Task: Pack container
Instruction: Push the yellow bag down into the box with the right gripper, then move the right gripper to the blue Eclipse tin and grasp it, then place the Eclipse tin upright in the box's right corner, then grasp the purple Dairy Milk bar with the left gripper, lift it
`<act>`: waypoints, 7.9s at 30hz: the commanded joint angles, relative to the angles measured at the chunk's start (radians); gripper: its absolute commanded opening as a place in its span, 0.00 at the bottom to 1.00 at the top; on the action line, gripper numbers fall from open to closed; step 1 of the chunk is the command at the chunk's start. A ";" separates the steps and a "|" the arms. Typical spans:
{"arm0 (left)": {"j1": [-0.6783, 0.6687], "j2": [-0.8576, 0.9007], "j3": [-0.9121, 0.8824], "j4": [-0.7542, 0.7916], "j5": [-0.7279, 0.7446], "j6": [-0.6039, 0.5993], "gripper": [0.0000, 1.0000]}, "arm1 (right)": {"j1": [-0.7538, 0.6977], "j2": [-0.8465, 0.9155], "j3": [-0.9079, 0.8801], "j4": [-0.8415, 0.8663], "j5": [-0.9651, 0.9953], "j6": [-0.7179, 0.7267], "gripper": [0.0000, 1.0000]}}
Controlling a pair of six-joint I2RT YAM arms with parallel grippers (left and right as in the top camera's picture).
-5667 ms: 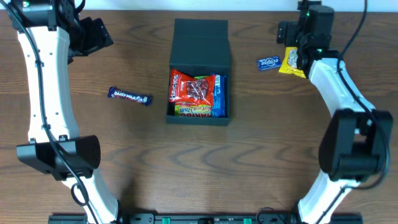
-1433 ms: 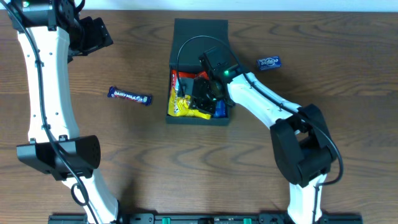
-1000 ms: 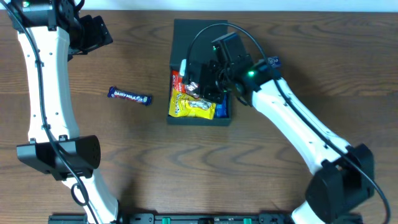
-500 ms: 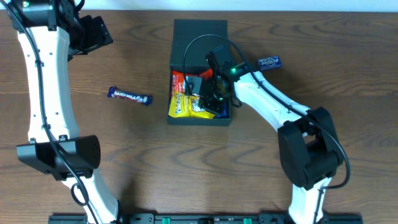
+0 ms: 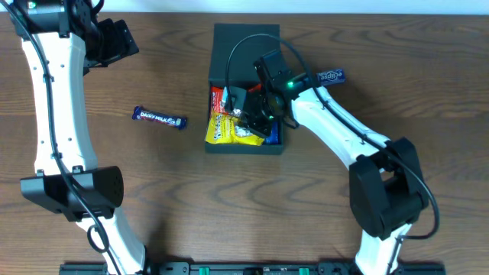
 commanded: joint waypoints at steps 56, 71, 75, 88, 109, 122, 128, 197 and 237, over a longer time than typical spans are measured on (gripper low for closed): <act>0.006 -0.020 -0.002 -0.019 -0.002 -0.002 0.95 | -0.480 0.407 0.584 -0.151 0.368 1.558 0.33; 0.006 -0.020 -0.002 -0.019 -0.003 -0.002 0.95 | -0.482 0.422 0.579 -0.171 0.365 1.873 0.64; 0.006 -0.020 -0.002 -0.019 -0.003 -0.001 0.95 | -0.482 0.422 0.578 -0.184 0.365 1.906 0.65; 0.006 -0.020 -0.002 -0.019 -0.003 -0.001 0.95 | -0.505 0.477 0.578 -0.187 0.317 1.923 0.64; 0.006 -0.020 -0.002 0.003 -0.004 -0.001 0.95 | -0.565 0.500 0.578 -0.341 0.349 1.709 0.44; 0.006 -0.020 -0.002 0.003 -0.003 -0.001 0.95 | -0.508 0.497 0.579 -0.412 0.481 0.972 0.06; 0.006 -0.020 -0.002 0.002 -0.004 0.000 0.95 | -0.395 0.426 0.605 -0.448 0.406 0.792 0.01; -0.011 0.039 -0.880 0.694 0.151 -0.728 0.86 | -0.318 0.105 0.467 -0.374 0.403 1.102 0.94; -0.129 -0.076 -0.668 0.540 0.014 -0.512 0.06 | -0.602 0.105 0.467 -0.430 0.395 1.009 0.99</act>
